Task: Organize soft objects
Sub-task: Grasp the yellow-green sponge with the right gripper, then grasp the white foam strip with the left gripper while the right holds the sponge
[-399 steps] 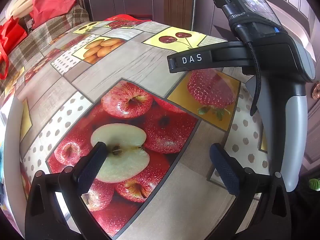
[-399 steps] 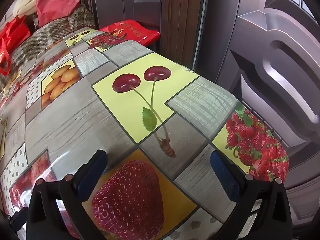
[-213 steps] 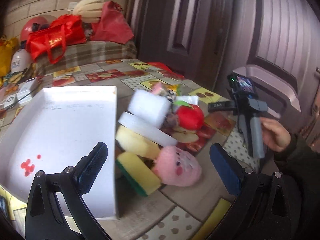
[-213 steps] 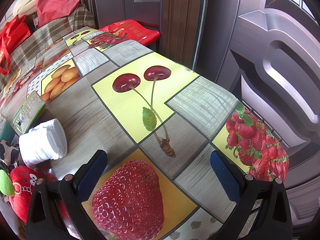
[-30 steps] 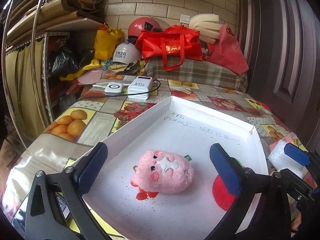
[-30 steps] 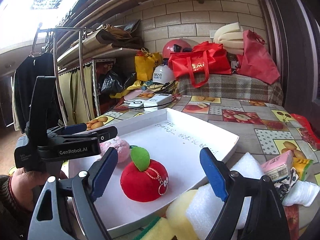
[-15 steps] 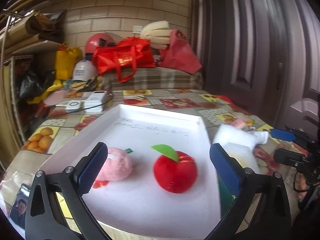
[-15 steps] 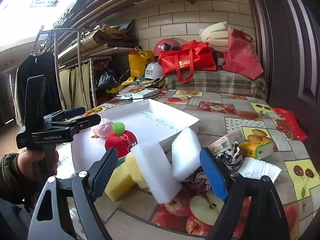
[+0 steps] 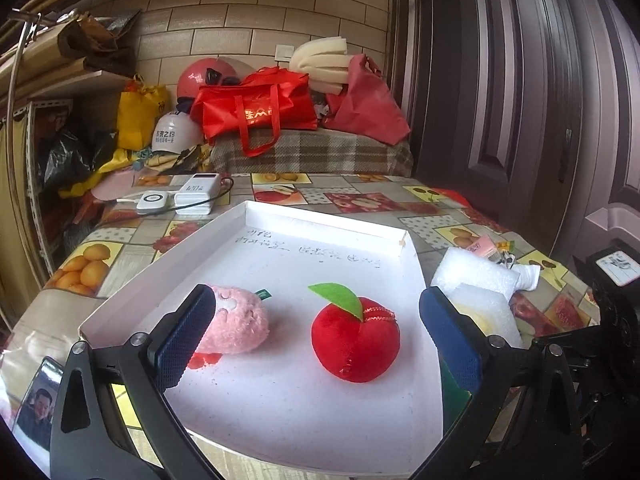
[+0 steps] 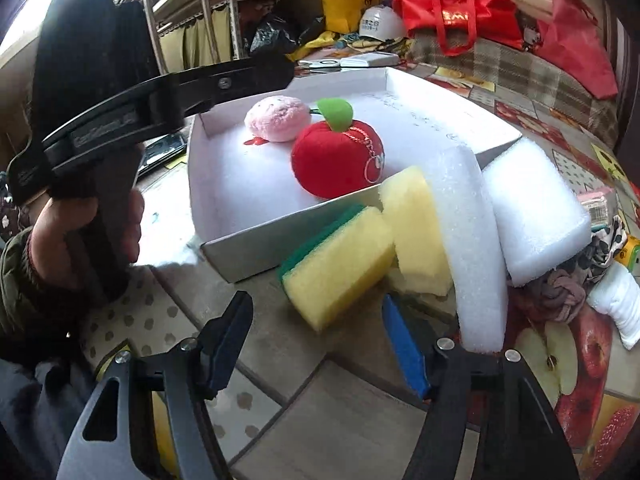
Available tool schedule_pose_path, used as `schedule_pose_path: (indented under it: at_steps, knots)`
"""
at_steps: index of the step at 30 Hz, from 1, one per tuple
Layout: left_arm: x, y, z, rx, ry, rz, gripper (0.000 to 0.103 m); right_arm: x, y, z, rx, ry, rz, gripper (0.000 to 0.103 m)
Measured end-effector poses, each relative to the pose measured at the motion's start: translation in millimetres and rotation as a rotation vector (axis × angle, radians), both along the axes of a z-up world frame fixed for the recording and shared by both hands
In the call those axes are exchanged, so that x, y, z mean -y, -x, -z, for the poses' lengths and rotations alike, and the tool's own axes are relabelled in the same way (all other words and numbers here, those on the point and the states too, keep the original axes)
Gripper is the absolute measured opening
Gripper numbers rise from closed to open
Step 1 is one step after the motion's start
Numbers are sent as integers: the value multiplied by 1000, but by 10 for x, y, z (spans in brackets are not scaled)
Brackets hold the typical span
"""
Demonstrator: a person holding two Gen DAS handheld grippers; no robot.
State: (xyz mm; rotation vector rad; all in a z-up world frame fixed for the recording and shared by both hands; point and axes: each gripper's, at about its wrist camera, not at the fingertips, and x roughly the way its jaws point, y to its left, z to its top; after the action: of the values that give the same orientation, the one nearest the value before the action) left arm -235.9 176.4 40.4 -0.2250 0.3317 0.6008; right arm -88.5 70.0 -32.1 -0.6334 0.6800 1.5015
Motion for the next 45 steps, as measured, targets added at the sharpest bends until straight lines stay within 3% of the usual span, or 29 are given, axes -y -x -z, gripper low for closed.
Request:
schedule_pose_path:
  at_steps: [3,4,5,6,11,17,21,24,28,31,38,45]
  knots:
    - [-9,-11,7,-3,7,0,103,-75,-95,-25,-35,0,39,65]
    - [-16,-7,7,-2,10,0,103,-67,-123,-38,-40,-3,50,60]
    - [-13,-4,6,-1,10,0,103,-65,-161,-40,-55,-7,61,43]
    - [-16,-8,2,-2,8,0,103,-47,-194,-39,-79,-10,67,35]
    - [-11,-13,4,-5,3,0,103,181,-577,-80,-163,-70,201,26]
    - [33,-38,-3,-11,-8,15,103,548,-1119,-93,-220,-115,351,25]
    - [153,-94,-36,-17,-47,66,103,837,-1072,-89,-217,-144,292,25]
    - [307,-203,-43,-9,-11,175,103,1019,-974,-50,-183,-118,249,25]
    - [628,-566,-25,-98,-33,313,103,1227,-1033,-84,-154,-113,270,29]
    - [758,-729,-13,-121,-35,371,103,1247,-1097,-113,-123,-125,283,29]
    - [648,-670,8,-112,30,351,103,1142,-984,-165,-70,-141,238,39]
    - [723,-913,17,-182,33,397,103,936,-960,-69,-37,-84,220,38]
